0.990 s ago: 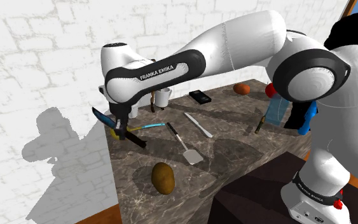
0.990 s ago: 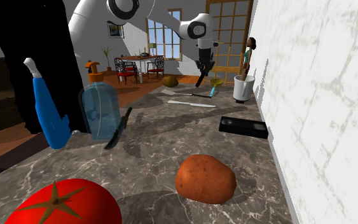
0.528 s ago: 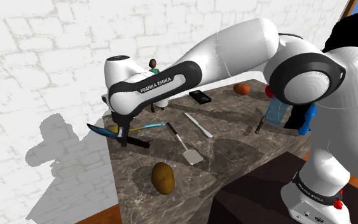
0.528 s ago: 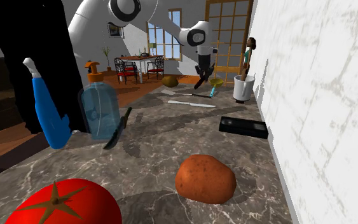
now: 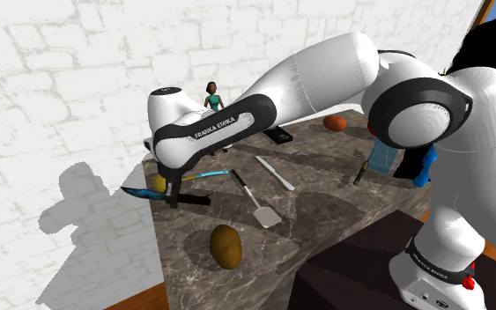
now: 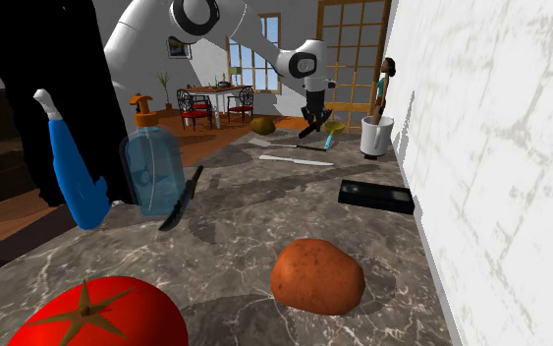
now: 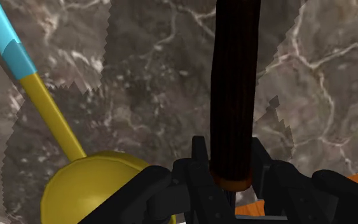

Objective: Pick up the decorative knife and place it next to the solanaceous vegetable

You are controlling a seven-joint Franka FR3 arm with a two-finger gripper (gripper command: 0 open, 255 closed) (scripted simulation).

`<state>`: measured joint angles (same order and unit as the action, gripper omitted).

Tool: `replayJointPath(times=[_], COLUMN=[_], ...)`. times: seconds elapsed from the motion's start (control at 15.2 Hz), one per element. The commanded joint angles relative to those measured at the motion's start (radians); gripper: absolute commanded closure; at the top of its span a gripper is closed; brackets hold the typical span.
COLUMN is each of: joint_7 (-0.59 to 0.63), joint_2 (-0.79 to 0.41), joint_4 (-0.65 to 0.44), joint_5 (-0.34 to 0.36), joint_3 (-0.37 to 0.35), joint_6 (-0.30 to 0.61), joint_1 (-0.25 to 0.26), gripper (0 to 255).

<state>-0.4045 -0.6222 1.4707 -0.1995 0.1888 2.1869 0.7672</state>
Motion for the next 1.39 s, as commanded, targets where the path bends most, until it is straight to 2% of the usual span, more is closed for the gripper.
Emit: replayJointPath(times=[0.0,0.13,0.2,0.53,0.79,1.32], joint_7=[0.000,0.000,0.000,0.000,0.009,0.009], joint_2=[0.000,0.000,0.000,0.000,0.066,0.066], joint_4=[0.000,0.000,0.000,0.000,-0.022,-0.022], joint_5=[0.000,0.000,0.000,0.000,0.015,0.015], joint_3=[0.000,0.000,0.000,0.000,0.010,0.010], joint_6=[0.000,0.000,0.000,0.000,-0.087,-0.087], joint_1=[0.000,0.000,0.000,0.000,0.003,0.003], gripper=[255,255,0,0,0,0])
